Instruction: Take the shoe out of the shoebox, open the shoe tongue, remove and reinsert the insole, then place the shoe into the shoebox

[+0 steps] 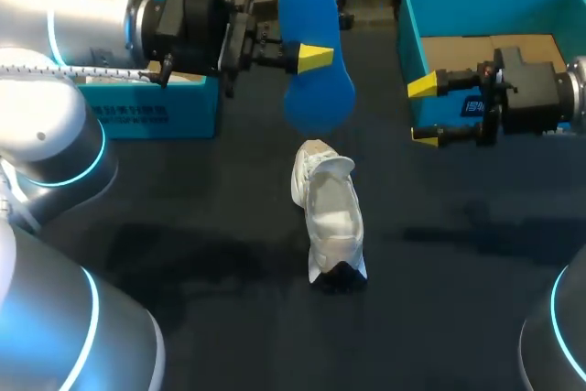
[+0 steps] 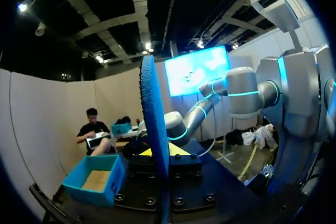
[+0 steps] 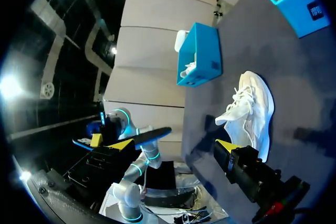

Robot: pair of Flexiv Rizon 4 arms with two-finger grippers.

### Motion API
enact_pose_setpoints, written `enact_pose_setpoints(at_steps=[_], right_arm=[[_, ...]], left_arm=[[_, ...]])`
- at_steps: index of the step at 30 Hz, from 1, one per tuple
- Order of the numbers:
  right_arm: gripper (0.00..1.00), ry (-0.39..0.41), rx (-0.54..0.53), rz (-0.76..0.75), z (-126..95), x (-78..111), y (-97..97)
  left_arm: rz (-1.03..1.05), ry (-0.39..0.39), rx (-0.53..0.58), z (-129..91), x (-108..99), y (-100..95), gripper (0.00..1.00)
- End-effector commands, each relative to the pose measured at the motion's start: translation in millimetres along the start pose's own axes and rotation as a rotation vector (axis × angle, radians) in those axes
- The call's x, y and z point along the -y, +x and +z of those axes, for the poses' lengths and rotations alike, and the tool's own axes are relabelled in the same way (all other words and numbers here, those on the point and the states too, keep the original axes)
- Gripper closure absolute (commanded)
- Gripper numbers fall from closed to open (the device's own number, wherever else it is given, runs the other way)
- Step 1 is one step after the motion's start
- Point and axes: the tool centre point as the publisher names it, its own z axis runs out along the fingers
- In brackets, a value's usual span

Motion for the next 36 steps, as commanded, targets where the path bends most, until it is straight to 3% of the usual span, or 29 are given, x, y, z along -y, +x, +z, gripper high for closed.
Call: enact_pose_setpoints(at_steps=[1,14,17,24,36], right_arm=[[0.00,-0.001,0.000,0.000,0.9,0.1,-0.1],[0.00,-0.001,0.000,0.000,0.9,0.1,-0.1],[0.00,-0.001,0.000,0.000,0.9,0.1,-0.1],[0.00,-0.001,0.000,0.000,0.9,0.1,-0.1],[0.00,-0.001,0.000,0.000,0.9,0.1,-0.1]], left_arm=[[0.390,0.014,0.079,2.0,-2.2,3.8,1.00],[0.390,0.014,0.079,2.0,-2.2,3.8,1.00],[0.581,0.015,0.080,-1.5,-20.8,4.0,1.00],[0.789,0.014,0.142,-3.7,-39.7,2.7,1.00],[1.265,-0.058,0.155,-4.2,-79.3,3.0,1.00]])
